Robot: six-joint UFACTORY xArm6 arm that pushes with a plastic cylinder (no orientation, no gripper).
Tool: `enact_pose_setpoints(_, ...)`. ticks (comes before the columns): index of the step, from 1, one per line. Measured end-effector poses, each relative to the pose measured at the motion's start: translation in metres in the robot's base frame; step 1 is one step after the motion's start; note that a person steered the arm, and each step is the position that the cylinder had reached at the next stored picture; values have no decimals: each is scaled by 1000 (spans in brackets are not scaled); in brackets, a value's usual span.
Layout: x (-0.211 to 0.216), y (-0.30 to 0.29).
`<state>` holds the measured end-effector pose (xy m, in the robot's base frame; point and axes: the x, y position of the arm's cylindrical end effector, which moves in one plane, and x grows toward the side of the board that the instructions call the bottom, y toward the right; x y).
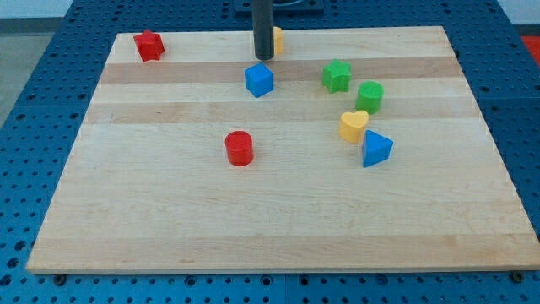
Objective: Push the yellow hexagon right a bit
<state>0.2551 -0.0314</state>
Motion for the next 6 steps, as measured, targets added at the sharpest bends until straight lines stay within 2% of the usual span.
enact_pose_setpoints(2,-2,-27)
enact_pose_setpoints(4,-35,-27)
enact_pose_setpoints(6,-38,-8)
